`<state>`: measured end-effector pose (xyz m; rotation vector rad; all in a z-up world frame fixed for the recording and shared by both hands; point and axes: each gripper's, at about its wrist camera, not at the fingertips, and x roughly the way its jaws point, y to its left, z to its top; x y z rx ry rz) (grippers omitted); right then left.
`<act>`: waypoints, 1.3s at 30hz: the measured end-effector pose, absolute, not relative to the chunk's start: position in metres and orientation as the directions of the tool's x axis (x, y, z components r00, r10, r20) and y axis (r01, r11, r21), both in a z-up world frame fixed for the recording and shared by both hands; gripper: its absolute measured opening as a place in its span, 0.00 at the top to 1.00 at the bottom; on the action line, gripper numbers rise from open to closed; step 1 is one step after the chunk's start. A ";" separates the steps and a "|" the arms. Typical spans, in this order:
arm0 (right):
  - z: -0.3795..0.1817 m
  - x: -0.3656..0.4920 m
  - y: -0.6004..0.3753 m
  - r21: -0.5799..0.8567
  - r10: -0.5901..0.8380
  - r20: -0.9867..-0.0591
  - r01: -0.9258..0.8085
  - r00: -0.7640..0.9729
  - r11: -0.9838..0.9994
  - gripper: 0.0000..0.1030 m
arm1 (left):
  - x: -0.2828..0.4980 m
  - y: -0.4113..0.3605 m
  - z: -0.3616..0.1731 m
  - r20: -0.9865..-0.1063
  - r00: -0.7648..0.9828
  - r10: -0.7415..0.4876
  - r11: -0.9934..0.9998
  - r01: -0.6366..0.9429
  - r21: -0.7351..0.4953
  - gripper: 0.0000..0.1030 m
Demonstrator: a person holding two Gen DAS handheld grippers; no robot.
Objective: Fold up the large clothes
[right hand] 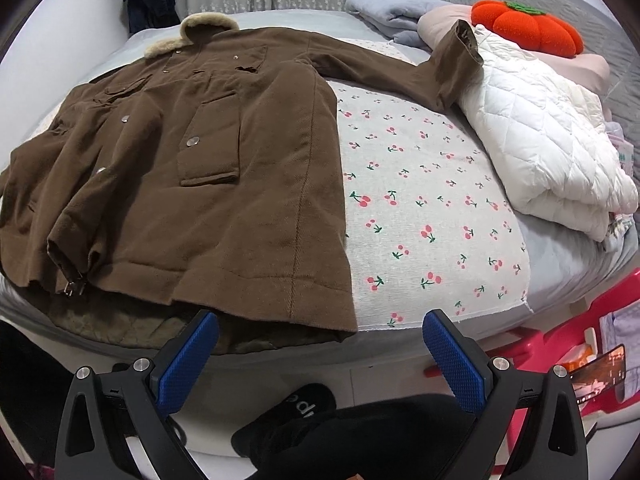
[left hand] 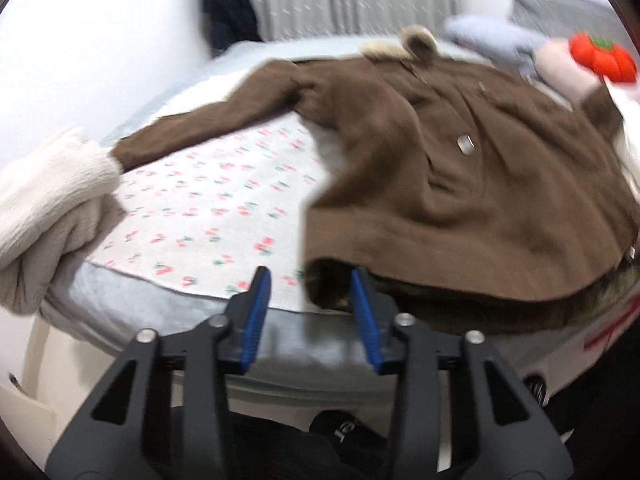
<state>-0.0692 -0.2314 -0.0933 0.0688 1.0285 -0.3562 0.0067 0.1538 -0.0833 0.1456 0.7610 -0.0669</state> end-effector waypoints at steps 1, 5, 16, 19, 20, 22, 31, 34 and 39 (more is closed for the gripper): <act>-0.093 -0.071 -0.231 -0.110 -0.258 -0.846 0.319 0.467 0.941 0.00 | 0.004 0.162 -0.081 -0.682 0.731 -0.001 0.991 0.092 0.098 0.64; -0.095 -0.076 -0.231 -0.126 -0.270 -0.840 0.315 0.471 0.941 0.00 | 0.006 0.178 -0.096 -0.756 0.655 -0.001 0.986 0.126 0.108 0.64; -0.107 -0.082 -0.232 -0.117 -0.256 -0.841 0.301 0.477 0.946 0.00 | 0.005 0.151 -0.109 -0.755 0.639 -0.151 0.934 0.343 0.103 0.46; -0.115 -0.081 -0.238 -0.111 -0.256 -0.847 0.315 0.466 0.943 0.00 | 0.019 0.151 -0.111 -0.771 0.608 -0.189 0.928 0.367 0.062 0.47; -0.119 -0.079 -0.240 -0.109 -0.254 -0.849 0.317 0.463 0.942 0.00 | 0.020 0.150 -0.109 -0.765 0.614 -0.194 0.927 0.370 0.061 0.49; -0.125 -0.076 -0.243 -0.110 -0.258 -0.850 0.324 0.459 0.940 0.07 | 0.022 0.147 -0.106 -0.752 0.625 -0.208 0.922 0.382 0.062 0.69; -0.123 -0.052 -0.257 -0.007 -0.210 -0.815 0.355 0.539 0.935 0.83 | -0.013 0.176 -0.047 -0.593 0.774 -0.222 0.967 0.251 -0.035 0.96; -0.107 -0.058 -0.255 -0.019 -0.243 -0.783 0.369 0.572 0.929 0.90 | -0.037 0.189 -0.036 -0.588 0.780 -0.212 0.976 0.196 -0.092 0.96; -0.087 -0.078 -0.262 0.034 -0.246 -0.755 0.411 0.608 0.911 0.92 | -0.043 0.215 -0.081 -0.750 0.626 -0.212 0.965 0.013 -0.261 0.96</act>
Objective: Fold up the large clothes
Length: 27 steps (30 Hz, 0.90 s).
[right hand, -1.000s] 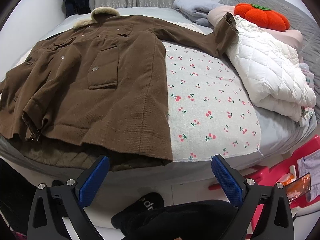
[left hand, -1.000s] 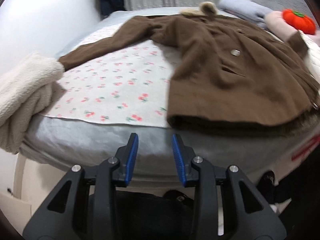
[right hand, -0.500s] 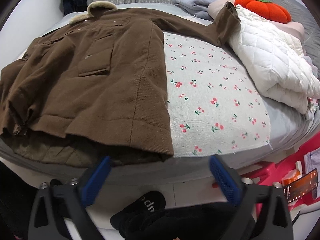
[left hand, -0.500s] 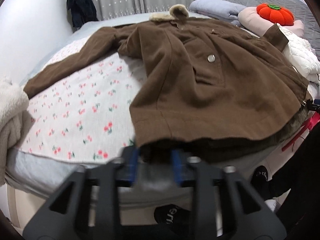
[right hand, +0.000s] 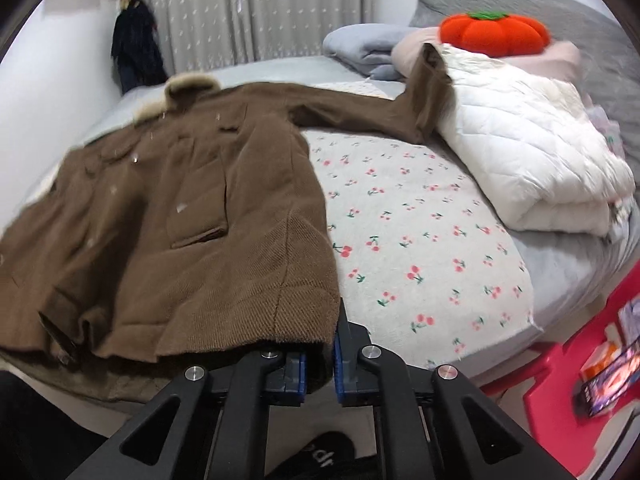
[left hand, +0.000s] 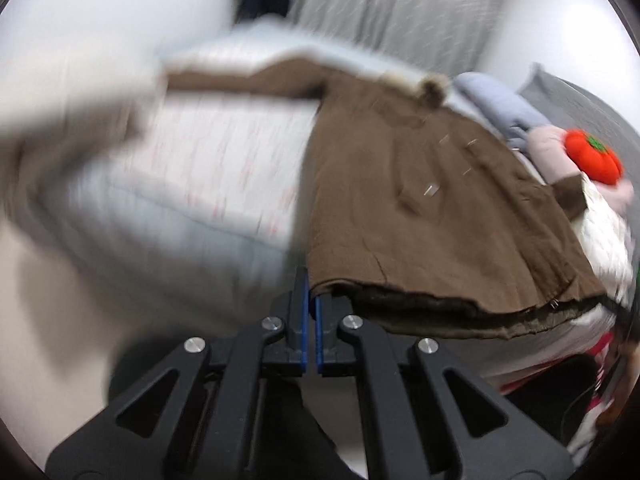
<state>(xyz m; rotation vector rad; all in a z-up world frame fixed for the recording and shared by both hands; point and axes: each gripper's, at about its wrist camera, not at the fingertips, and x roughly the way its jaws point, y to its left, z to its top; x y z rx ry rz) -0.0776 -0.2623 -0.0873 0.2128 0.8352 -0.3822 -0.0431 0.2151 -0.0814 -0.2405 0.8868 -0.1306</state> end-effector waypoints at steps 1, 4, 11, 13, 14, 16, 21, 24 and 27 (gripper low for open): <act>-0.092 -0.078 -0.263 0.032 -0.243 -0.774 0.419 0.585 0.907 0.92 | -0.042 0.217 -0.094 -0.779 0.593 -0.202 0.966 -0.011 -0.259 0.96; -0.110 -0.074 -0.262 -0.015 -0.261 -0.818 0.435 0.513 0.900 0.92 | -0.037 0.211 -0.118 -0.830 0.535 -0.158 0.978 -0.035 -0.208 0.96; -0.105 -0.085 -0.252 -0.105 -0.296 -0.794 0.360 0.530 0.927 0.51 | -0.042 0.180 -0.113 -0.838 0.541 -0.074 0.992 0.122 -0.009 0.66; -0.107 -0.087 -0.239 -0.248 -0.384 -0.759 0.312 0.526 0.917 0.28 | -0.044 0.172 -0.113 -0.831 0.552 -0.071 0.986 0.166 0.026 0.38; -0.109 -0.089 -0.237 -0.297 -0.413 -0.743 0.294 0.527 0.908 0.28 | -0.047 0.169 -0.112 -0.820 0.568 -0.075 0.982 0.184 0.038 0.38; -0.116 -0.088 -0.228 -0.374 -0.449 -0.723 0.250 0.525 0.893 0.28 | -0.051 0.159 -0.113 -0.807 0.586 -0.070 0.971 0.225 0.079 0.35; -0.121 -0.079 -0.217 -0.411 -0.450 -0.687 0.206 0.571 0.888 0.29 | -0.048 0.147 -0.115 -0.763 0.647 -0.016 0.957 0.230 0.175 0.31; -0.118 -0.070 -0.210 -0.450 -0.456 -0.635 0.181 0.624 0.875 0.40 | -0.043 0.149 -0.112 -0.744 0.668 -0.014 0.961 0.214 0.174 0.36; -0.108 -0.067 -0.212 -0.430 -0.415 -0.623 0.152 0.663 0.890 0.93 | -0.036 0.151 -0.110 -0.740 0.672 -0.031 0.959 0.229 0.167 0.86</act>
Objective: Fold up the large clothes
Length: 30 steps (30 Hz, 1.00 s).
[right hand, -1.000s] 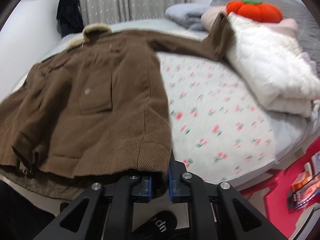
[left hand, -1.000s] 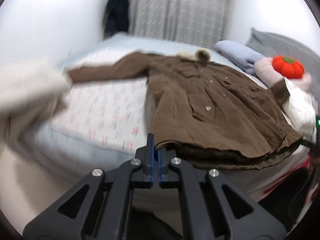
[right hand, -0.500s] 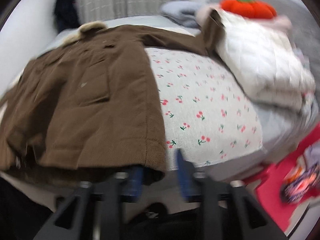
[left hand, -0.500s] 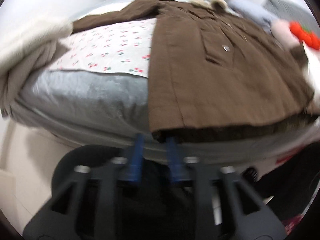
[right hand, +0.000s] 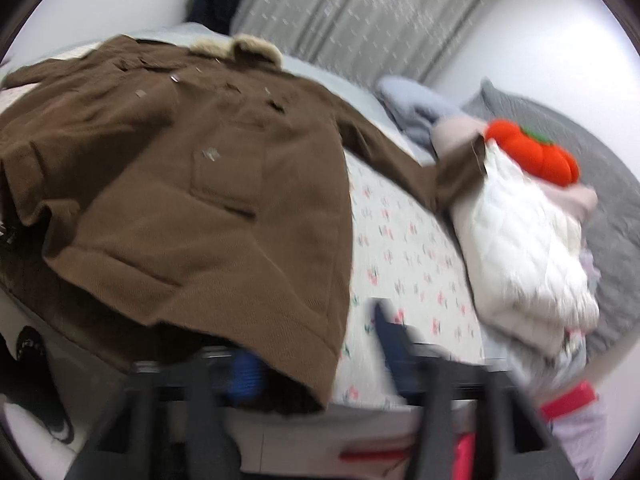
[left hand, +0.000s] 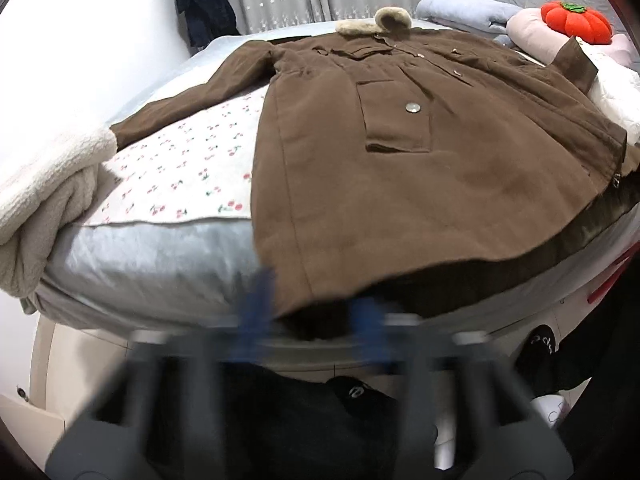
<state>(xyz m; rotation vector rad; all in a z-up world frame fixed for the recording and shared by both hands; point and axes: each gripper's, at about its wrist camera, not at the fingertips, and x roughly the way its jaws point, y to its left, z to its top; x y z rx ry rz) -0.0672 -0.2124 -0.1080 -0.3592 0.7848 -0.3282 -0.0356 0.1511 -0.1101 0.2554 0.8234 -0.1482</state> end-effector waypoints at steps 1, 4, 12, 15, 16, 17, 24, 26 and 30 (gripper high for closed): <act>-0.101 -0.068 -0.220 -0.427 -0.441 -0.618 0.193 0.650 0.884 0.94 | -0.034 0.154 -0.109 -0.742 0.670 -0.006 0.962 0.206 0.178 0.88; -0.081 -0.078 -0.256 -0.319 -0.480 -0.646 0.362 0.594 0.876 0.95 | -0.036 0.178 -0.093 -0.723 0.689 0.045 0.989 0.071 0.130 0.90; -0.125 -0.080 -0.288 -0.204 -0.396 -0.825 0.440 0.403 0.874 0.95 | -0.020 0.191 -0.122 -0.825 0.560 0.077 0.991 0.047 0.124 0.90; -0.124 -0.089 -0.288 -0.182 -0.371 -0.840 0.439 0.396 0.880 0.92 | -0.017 0.197 -0.119 -0.856 0.516 0.046 0.993 0.066 0.093 0.87; -0.120 -0.091 -0.289 -0.174 -0.361 -0.846 0.437 0.392 0.883 0.84 | -0.019 0.198 -0.116 -0.863 0.504 0.029 0.994 0.079 0.080 0.84; -0.115 -0.096 -0.290 -0.169 -0.349 -0.854 0.429 0.386 0.887 0.82 | -0.021 0.199 -0.111 -0.868 0.496 0.014 0.994 0.091 0.068 0.83; -0.046 -0.126 -0.298 -0.068 -0.323 -0.791 0.450 0.520 0.890 0.29 | -0.028 0.204 -0.063 -0.824 0.566 -0.038 0.996 0.090 0.016 0.35; -0.032 -0.115 -0.297 -0.054 -0.314 -0.769 0.433 0.557 0.900 0.28 | -0.018 0.198 -0.049 -0.798 0.600 -0.058 0.995 0.104 0.006 0.28; -0.017 -0.076 -0.288 -0.018 -0.263 -0.744 0.375 0.614 0.927 0.23 | 0.025 0.177 -0.024 -0.754 0.649 -0.095 0.987 0.162 0.015 0.25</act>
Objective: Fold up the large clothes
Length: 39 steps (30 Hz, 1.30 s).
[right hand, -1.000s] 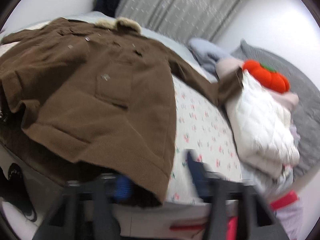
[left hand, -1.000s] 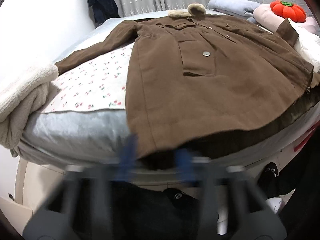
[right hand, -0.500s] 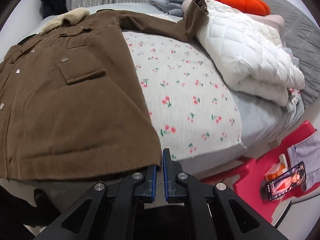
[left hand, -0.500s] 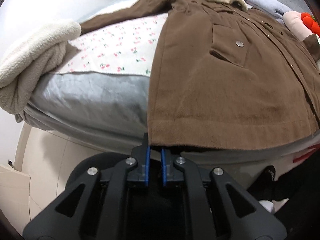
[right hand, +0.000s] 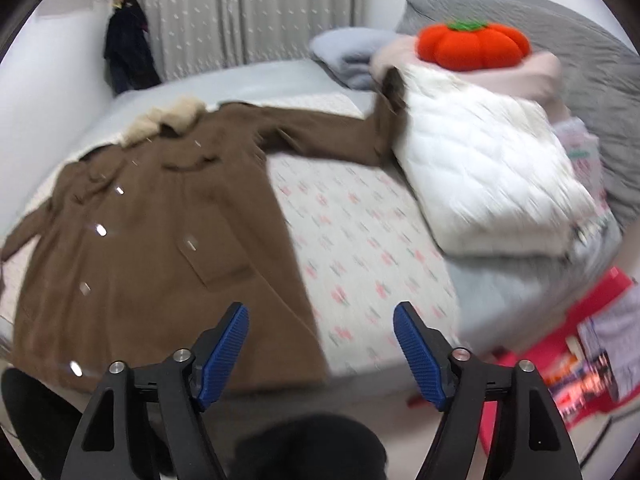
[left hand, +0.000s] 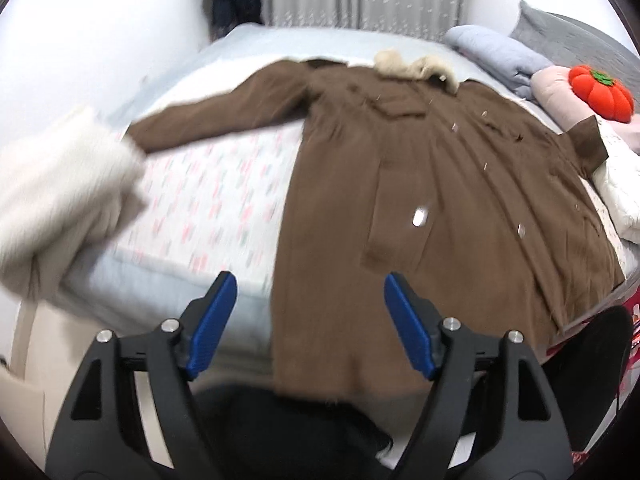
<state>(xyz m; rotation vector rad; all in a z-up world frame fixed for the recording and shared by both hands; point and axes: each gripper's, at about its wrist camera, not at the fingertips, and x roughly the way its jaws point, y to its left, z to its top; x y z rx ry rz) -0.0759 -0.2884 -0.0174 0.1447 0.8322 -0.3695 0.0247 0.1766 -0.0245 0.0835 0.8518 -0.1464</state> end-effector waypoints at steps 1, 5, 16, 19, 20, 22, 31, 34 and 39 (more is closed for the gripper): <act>-0.016 -0.061 -0.284 -0.013 -0.241 -0.742 0.346 0.625 0.938 0.23 | 0.034 0.172 -0.021 -0.749 0.656 -0.095 0.985 0.173 0.026 0.25; -0.014 -0.006 -0.280 0.017 -0.165 -0.753 0.269 0.638 0.963 0.22 | 0.082 0.165 -0.011 -0.738 0.669 -0.086 0.980 0.192 0.060 0.20; -0.027 0.092 -0.284 0.053 -0.091 -0.782 0.212 0.617 0.976 0.18 | 0.237 0.264 -0.063 -0.824 0.566 0.021 0.972 -0.203 -0.115 0.19; -0.037 0.112 -0.287 0.039 -0.095 -0.795 0.207 0.600 0.978 0.17 | 0.271 0.299 -0.085 -0.821 0.567 0.068 0.917 -0.360 -0.173 0.19; -0.040 0.118 -0.289 0.036 -0.099 -0.800 0.212 0.592 0.976 0.17 | 0.281 0.306 -0.092 -0.820 0.566 0.081 0.903 -0.390 -0.180 0.19; -0.047 0.127 -0.293 0.041 -0.098 -0.809 0.223 0.579 0.974 0.17 | 0.302 0.321 -0.106 -0.828 0.549 0.113 0.868 -0.460 -0.187 0.21; -0.065 0.145 -0.312 0.034 -0.120 -0.833 0.266 0.539 0.963 0.18 | 0.320 0.346 -0.074 -0.683 0.635 0.362 0.793 -0.595 -0.133 0.92; -0.070 0.146 -0.325 0.033 -0.135 -0.840 0.298 0.525 0.954 0.17 | 0.305 0.342 -0.046 -0.544 0.669 0.506 0.786 -0.617 -0.029 0.91; -0.078 0.147 -0.353 0.070 -0.135 -0.844 0.357 0.519 0.932 0.17 | 0.343 0.356 -0.106 -0.768 0.434 0.471 0.784 -0.605 0.139 0.86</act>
